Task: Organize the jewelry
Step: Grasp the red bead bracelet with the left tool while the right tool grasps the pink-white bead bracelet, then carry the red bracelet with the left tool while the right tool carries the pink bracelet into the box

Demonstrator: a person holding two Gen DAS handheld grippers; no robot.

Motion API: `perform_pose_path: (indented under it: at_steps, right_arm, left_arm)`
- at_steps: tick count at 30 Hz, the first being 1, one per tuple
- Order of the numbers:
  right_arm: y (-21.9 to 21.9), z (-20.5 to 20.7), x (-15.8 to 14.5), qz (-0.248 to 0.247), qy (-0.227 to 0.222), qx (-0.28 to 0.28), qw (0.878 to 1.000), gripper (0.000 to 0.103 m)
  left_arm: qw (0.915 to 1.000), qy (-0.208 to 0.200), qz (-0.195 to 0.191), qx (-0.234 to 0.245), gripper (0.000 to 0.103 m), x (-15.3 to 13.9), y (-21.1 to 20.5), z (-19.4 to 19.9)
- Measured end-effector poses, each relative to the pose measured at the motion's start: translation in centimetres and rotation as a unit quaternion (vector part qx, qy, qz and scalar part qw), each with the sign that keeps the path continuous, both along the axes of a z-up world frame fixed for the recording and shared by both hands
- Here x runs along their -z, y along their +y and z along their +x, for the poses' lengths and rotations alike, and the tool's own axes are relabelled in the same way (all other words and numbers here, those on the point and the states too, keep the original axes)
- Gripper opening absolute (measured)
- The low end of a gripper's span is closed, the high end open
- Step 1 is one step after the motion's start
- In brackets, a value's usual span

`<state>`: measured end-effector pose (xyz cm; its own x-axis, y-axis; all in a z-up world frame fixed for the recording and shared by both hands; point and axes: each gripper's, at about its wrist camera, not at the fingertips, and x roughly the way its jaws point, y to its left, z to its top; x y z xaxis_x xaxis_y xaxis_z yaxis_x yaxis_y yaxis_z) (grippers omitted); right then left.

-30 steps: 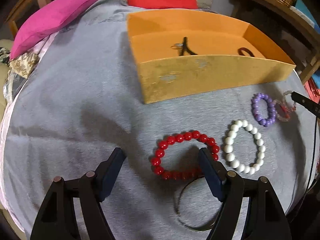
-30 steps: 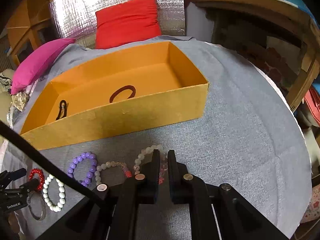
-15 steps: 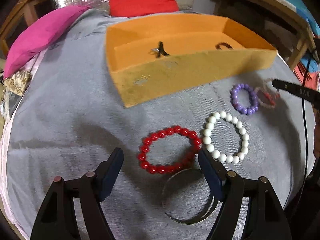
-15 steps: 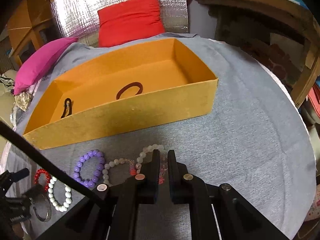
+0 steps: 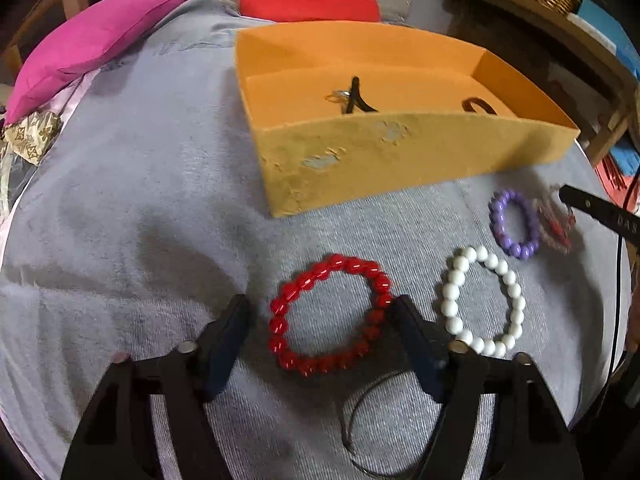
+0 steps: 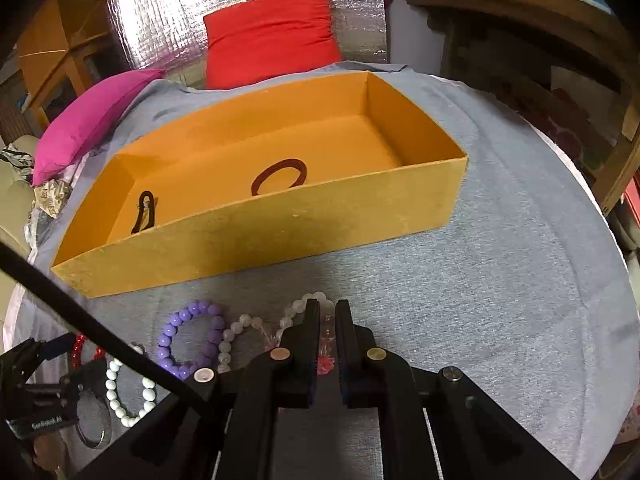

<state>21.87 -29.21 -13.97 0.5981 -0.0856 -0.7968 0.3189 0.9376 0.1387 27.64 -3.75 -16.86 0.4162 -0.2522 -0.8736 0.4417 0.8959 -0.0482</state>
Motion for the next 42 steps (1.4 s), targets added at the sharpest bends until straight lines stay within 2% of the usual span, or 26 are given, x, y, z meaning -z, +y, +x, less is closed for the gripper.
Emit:
perform_pose_path:
  at_steps: [2,3,4,5,6,7,11,18,23,42]
  right_arm:
    - [0.1,0.0,-0.1,-0.002,-0.002,-0.001,1.0,0.008]
    - [0.0,-0.1,-0.1,-0.002,-0.004,-0.001,1.0,0.008]
    - [0.1,-0.1,-0.2,-0.002,-0.006,-0.001,1.0,0.008]
    - [0.1,-0.2,-0.2,-0.003,-0.008,-0.001,1.0,0.008]
    - [0.0,-0.3,-0.3,-0.004,-0.009,-0.001,1.0,0.008]
    - [0.0,-0.3,-0.3,-0.004,-0.011,-0.001,1.0,0.008]
    - [0.0,-0.6,-0.4,-0.005,-0.013,0.0,1.0,0.008]
    - [0.2,-0.7,-0.7,-0.008,-0.018,-0.002,1.0,0.008]
    - [0.2,-1.0,-1.6,-0.007,-0.04,-0.002,0.999,0.008]
    - [2.4,-1.9,-5.0,-0.006,-0.133,-0.038,0.99,0.008]
  left_arm:
    - [0.9999,-0.014,0.001,-0.002,0.045,-0.2,0.2,0.1]
    - [0.9998,-0.019,0.002,-0.002,0.039,-0.3,0.1,0.0]
    - [0.9997,-0.025,0.004,-0.003,0.024,-0.4,0.0,-0.1]
    - [0.9995,-0.03,0.007,-0.006,0.019,-0.5,0.0,-0.1]
    - [0.9993,-0.034,0.008,-0.008,0.018,-0.7,-0.2,-0.6]
    - [0.9992,-0.039,0.01,-0.01,0.01,-0.9,-0.4,-0.9]
    - [0.9966,-0.074,0.032,-0.017,0.01,-2.0,-0.2,-2.0]
    - [0.9917,-0.116,0.049,-0.024,0.01,-3.7,0.7,-4.5]
    - [0.9891,-0.135,0.051,-0.027,0.01,-5.3,0.5,-4.8]
    - [0.9812,-0.184,0.044,-0.037,0.01,-7.5,-0.7,-5.1]
